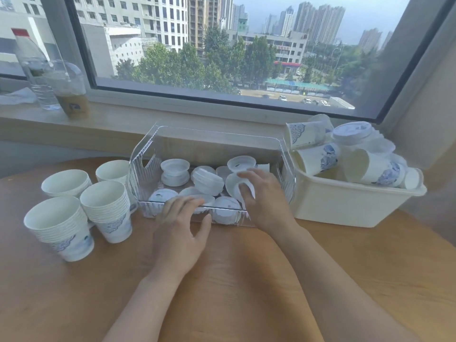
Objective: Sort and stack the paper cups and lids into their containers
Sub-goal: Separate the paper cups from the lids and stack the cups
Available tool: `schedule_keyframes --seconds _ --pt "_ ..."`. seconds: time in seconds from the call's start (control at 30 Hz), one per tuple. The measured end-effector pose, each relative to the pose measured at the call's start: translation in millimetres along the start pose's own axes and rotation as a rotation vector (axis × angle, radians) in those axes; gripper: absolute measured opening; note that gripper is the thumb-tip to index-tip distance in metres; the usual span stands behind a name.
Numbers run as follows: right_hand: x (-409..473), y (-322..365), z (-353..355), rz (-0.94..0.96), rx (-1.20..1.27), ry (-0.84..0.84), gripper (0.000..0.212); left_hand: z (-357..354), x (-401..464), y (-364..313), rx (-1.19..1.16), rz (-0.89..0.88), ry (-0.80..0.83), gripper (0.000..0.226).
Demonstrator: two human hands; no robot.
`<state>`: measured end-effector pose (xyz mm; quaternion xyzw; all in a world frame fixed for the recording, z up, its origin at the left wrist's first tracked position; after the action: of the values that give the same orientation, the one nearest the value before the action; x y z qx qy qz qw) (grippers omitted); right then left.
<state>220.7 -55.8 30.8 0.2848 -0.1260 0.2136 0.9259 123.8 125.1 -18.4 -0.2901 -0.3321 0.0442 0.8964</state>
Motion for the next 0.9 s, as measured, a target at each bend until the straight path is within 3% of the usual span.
schedule_keyframes --seconds 0.07,0.2,0.37,0.7,0.9 --pt "12.4 -13.2 0.1 -0.108 -0.013 -0.022 0.041 -0.3 1.2 0.6 -0.022 -0.014 -0.011 0.038" --pt "33.2 -33.7 -13.0 -0.299 -0.012 0.092 0.045 -0.4 1.3 2.0 -0.050 -0.022 -0.015 0.033" --pt "43.1 -43.2 -22.7 -0.387 0.095 0.104 0.049 1.3 3.0 0.6 -0.072 -0.023 -0.035 0.028" --pt "38.5 -21.5 -3.6 -0.212 0.447 -0.091 0.031 -1.7 2.5 2.4 -0.096 -0.010 -0.031 0.028" --pt "19.0 -0.4 15.7 -0.090 0.650 -0.142 0.031 -0.6 1.6 2.2 -0.106 0.012 -0.034 0.031"
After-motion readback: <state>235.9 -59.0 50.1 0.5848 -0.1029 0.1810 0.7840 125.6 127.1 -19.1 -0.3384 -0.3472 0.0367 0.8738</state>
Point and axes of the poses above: each hand's wrist, its own x-axis towards the middle knuckle, its own z-axis out of the back of the hand, y = z × x, the point moved 6 cm from there along x, towards the middle knuckle, and after that the axes turned 2 degrees about z, right-handed, at the moved point
